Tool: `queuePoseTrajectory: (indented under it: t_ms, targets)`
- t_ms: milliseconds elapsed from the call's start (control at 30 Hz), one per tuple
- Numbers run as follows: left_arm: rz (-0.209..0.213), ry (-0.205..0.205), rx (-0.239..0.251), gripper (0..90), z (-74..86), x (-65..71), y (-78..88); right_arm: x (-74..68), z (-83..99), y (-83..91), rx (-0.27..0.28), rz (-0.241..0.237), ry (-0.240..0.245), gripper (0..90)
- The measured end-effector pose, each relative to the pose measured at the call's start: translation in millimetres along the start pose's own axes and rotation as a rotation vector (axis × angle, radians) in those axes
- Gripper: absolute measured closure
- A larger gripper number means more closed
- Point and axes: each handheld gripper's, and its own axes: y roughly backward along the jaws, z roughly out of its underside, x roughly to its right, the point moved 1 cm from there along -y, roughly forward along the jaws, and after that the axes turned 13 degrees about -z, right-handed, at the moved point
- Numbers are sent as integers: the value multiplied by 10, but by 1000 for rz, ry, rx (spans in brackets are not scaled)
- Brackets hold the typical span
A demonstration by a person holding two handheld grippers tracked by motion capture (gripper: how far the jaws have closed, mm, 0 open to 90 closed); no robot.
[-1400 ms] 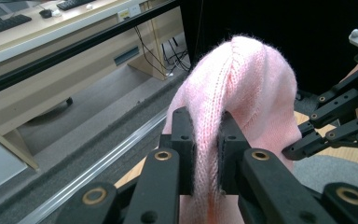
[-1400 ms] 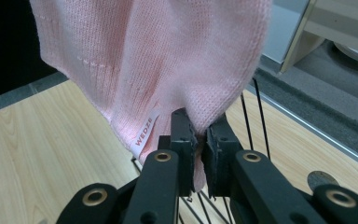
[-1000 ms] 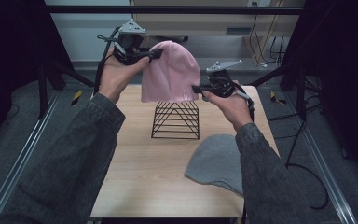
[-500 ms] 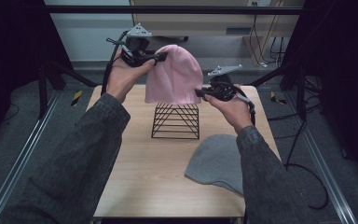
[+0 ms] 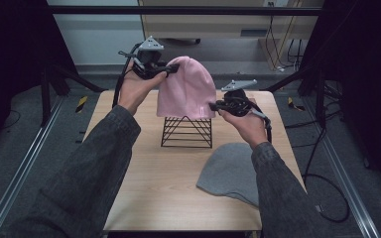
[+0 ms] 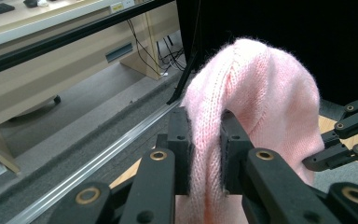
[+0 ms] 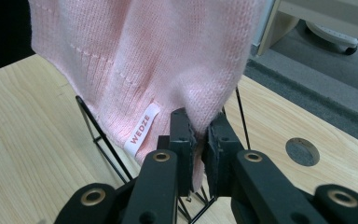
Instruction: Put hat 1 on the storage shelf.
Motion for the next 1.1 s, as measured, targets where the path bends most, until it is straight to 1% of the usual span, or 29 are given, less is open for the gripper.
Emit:
queuePoseTrajectory:
  t_ms: [67, 200, 367, 400, 433, 500, 567, 600, 700, 733, 800, 900, 1033, 1100]
  targets:
    - [5, 7, 1, 775, 46, 5, -2, -10, 24, -8, 1, -1, 8, 826]
    - [7, 8, -3, 774, 132, 33, -6, -40, 67, -28, -7, -5, 30, 826]
    - [17, 9, -4, 772, 210, 72, -10, -40, 167, -70, -28, -4, 32, 823]
    - [17, 7, 4, 771, 222, 89, -5, -41, 180, -77, -31, 2, 36, 823]
    - [15, 6, 8, 770, 224, 98, 2, -42, 192, -80, -35, 11, 44, 823]
    - [21, 8, 20, 766, 216, 114, 22, -47, 202, -82, -19, 8, 40, 823]
    - [18, -1, 29, 766, 194, 131, 44, -63, 215, -87, -15, 7, 42, 823]
    - [19, 2, 36, 767, 176, 141, 56, -67, 217, -81, -11, 7, 41, 823]
    - [5, -7, 52, 767, 131, 140, 89, -92, 203, -41, 17, 7, 41, 824]
    - [2, -2, 58, 767, 116, 134, 97, -106, 195, -29, 22, 6, 44, 824]
    - [-3, -8, 62, 767, 93, 120, 108, -131, 186, -20, 28, -3, 48, 825]
    - [-8, -28, 56, 767, 90, 112, 111, -164, 176, -46, 25, -11, 57, 825]
    - [2, -27, 52, 766, 148, 133, 105, -182, 193, -106, 2, -7, 66, 826]
    - [3, -35, 46, 765, 180, 154, 96, -175, 218, -131, -9, -2, 63, 826]
